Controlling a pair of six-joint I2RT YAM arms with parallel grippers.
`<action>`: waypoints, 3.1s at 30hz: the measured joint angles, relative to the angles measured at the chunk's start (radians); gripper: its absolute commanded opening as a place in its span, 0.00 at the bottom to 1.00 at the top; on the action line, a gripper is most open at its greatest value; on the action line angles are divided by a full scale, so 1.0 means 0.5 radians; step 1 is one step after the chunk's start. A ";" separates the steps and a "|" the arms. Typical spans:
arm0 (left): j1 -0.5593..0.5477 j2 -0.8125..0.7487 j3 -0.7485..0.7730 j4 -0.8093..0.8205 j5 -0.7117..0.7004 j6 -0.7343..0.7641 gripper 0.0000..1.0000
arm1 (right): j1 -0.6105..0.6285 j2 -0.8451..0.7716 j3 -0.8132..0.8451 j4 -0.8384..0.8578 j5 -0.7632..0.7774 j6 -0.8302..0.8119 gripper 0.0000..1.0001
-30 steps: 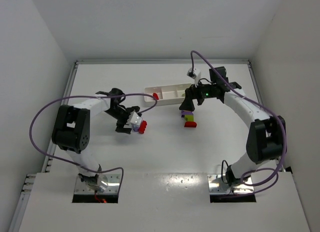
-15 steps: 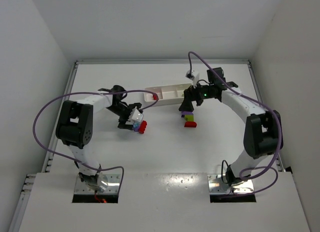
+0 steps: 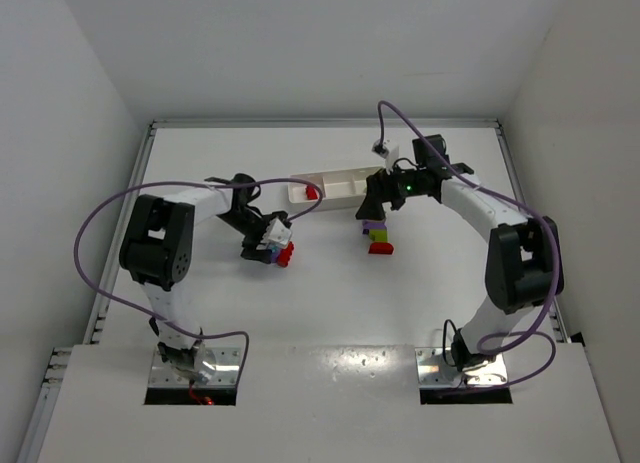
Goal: Sort the legos into containers by color
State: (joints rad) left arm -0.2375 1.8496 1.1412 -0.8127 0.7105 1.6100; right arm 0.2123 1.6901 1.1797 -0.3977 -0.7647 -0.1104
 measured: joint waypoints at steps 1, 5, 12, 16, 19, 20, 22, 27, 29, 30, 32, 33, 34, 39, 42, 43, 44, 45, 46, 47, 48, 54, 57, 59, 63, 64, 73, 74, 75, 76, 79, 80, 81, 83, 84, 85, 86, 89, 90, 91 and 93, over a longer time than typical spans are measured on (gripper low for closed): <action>-0.002 0.020 0.012 0.000 -0.001 -0.015 0.77 | 0.000 0.005 0.000 0.010 0.005 0.016 1.00; -0.021 0.072 0.066 -0.002 -0.005 -0.072 0.61 | 0.000 0.024 -0.006 0.058 0.028 0.104 1.00; -0.034 0.072 0.102 -0.001 0.008 -0.146 0.23 | 0.000 0.045 -0.055 0.204 0.085 0.357 1.00; -0.018 0.063 0.108 0.002 0.103 -0.266 0.17 | 0.005 0.058 -0.091 0.297 0.070 0.543 1.00; -0.008 0.006 0.113 0.039 0.200 -0.435 0.17 | 0.021 0.072 -0.111 0.372 -0.015 0.652 1.00; -0.007 -0.034 0.113 0.061 0.233 -0.503 0.17 | 0.037 0.081 -0.111 0.389 -0.049 0.682 1.00; -0.008 -0.127 0.117 0.112 0.289 -0.650 0.17 | 0.077 0.101 -0.111 0.423 -0.101 0.743 1.00; -0.035 -0.331 0.137 0.276 0.385 -0.959 0.17 | 0.196 0.156 -0.114 0.529 -0.212 0.931 1.00; -0.061 -0.369 0.147 0.333 0.406 -1.054 0.17 | 0.244 0.178 -0.119 0.576 -0.240 1.000 0.99; -0.076 -0.380 0.148 0.355 0.414 -1.090 0.17 | 0.266 0.187 -0.119 0.599 -0.251 1.031 0.99; -0.102 -0.391 0.147 0.382 0.421 -1.150 0.17 | 0.306 0.203 -0.120 0.630 -0.266 1.090 0.99; -0.112 -0.394 0.147 0.391 0.422 -1.170 0.17 | 0.323 0.211 -0.119 0.655 -0.272 1.118 0.99; -0.121 -0.394 0.147 0.401 0.422 -1.189 0.17 | 0.341 0.223 -0.118 0.678 -0.277 1.143 0.99; -0.153 -0.410 0.147 0.426 0.420 -1.234 0.17 | 0.395 0.320 -0.052 0.734 -0.298 1.231 0.99; -0.168 -0.429 0.148 0.442 0.419 -1.254 0.17 | 0.415 0.352 -0.034 0.758 -0.304 1.280 0.99; -0.175 -0.436 0.147 0.445 0.419 -1.257 0.17 | 0.420 0.356 -0.033 0.767 -0.304 1.296 0.96; -0.182 -0.442 0.148 0.448 0.420 -1.258 0.17 | 0.424 0.357 -0.028 0.775 -0.304 1.310 0.94; -0.188 -0.446 0.147 0.450 0.420 -1.258 0.17 | 0.432 0.360 -0.019 0.788 -0.304 1.322 0.84; -0.194 -0.449 0.147 0.451 0.420 -1.259 0.17 | 0.438 0.367 -0.007 0.800 -0.304 1.328 0.77; -0.201 -0.451 0.147 0.451 0.420 -1.258 0.17 | 0.447 0.377 0.006 0.816 -0.305 1.347 0.69; -0.207 -0.455 0.147 0.453 0.417 -1.257 0.17 | 0.453 0.383 0.013 0.838 -0.308 1.364 0.51; -0.217 -0.465 0.142 0.474 0.358 -1.257 0.17 | 0.452 0.392 0.021 0.919 -0.346 1.501 0.00; -0.214 -0.470 0.121 0.513 0.352 -1.269 0.15 | 0.440 0.392 0.020 0.958 -0.356 1.524 0.00; -0.190 -0.476 0.092 0.555 0.352 -1.299 0.15 | 0.422 0.390 0.006 0.974 -0.362 1.531 0.00; -0.068 -0.523 -0.002 0.640 0.345 -1.392 0.14 | 0.340 0.364 -0.044 0.970 -0.363 1.528 0.00; -0.021 -0.546 -0.031 0.663 0.335 -1.421 0.14 | 0.309 0.362 -0.043 0.967 -0.355 1.521 0.00; 0.337 -0.857 -0.215 0.971 0.240 -1.845 0.14 | 0.285 0.681 0.679 0.794 -0.066 1.311 0.00; 0.348 -0.893 -0.242 0.996 0.230 -1.880 0.14 | 0.307 0.745 0.790 0.777 -0.004 1.284 0.03; 0.352 -0.930 -0.269 1.018 0.220 -1.911 0.14 | 0.330 0.794 0.880 0.756 0.056 1.258 0.03; 0.360 -0.958 -0.293 1.033 0.211 -1.939 0.14 | 0.355 0.851 0.970 0.730 0.133 1.231 0.04; 0.365 -1.007 -0.333 1.067 0.183 -2.016 0.14 | 0.414 0.977 1.116 0.682 0.330 1.159 0.04; 0.369 -1.012 -0.338 1.079 0.174 -2.041 0.14 | 0.433 1.012 1.139 0.659 0.387 1.131 0.04; 0.374 -1.018 -0.343 1.093 0.169 -2.062 0.14 | 0.446 1.039 1.152 0.639 0.425 1.109 0.04; 0.385 -1.022 -0.356 1.138 0.153 -2.114 0.14 | 0.467 1.092 1.164 0.598 0.490 1.061 0.08; 0.387 -1.022 -0.362 1.157 0.148 -2.142 0.15 | 0.473 1.112 1.165 0.576 0.518 1.035 0.10; 0.388 -1.022 -0.367 1.181 0.143 -2.164 0.15 | 0.481 1.136 1.165 0.557 0.541 1.003 0.12; 0.387 -1.022 -0.371 1.197 0.140 -2.193 0.15 | 0.488 1.157 1.167 0.542 0.562 0.975 0.16; 0.388 -1.022 -0.377 1.270 0.132 -2.263 0.15 | 0.506 1.220 1.181 0.509 0.603 0.900 0.34; 0.388 -1.022 -0.378 1.286 0.127 -2.282 0.15 | 0.511 1.235 1.183 0.499 0.617 0.881 0.40; 0.387 -1.022 -0.378 1.304 0.123 -2.299 0.15 | 0.517 1.246 1.183 0.484 0.626 0.866 0.51; 0.388 -1.016 -0.378 1.340 0.117 -2.334 0.15 | 0.529 1.257 1.183 0.462 0.639 0.840 0.60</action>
State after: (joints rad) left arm -0.0437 1.3415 0.9524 -0.1429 0.7692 0.4431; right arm 0.4767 2.3184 1.7710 -0.1669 -0.4454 0.3096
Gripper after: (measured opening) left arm 0.688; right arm 0.518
